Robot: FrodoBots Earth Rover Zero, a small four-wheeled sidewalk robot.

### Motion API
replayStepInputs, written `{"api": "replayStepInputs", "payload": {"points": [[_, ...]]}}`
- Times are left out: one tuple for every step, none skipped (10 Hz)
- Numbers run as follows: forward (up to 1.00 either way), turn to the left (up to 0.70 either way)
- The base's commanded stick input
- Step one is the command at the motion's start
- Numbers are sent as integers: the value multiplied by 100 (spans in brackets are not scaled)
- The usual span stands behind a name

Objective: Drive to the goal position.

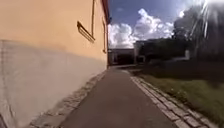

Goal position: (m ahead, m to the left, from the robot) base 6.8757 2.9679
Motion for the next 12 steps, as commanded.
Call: {"api": "replayStepInputs", "payload": {"points": [[70,-35],[70,-35],[70,0],[70,0],[70,0],[70,0],[70,0],[70,-15],[70,-35],[70,-32],[70,0],[70,0]]}}
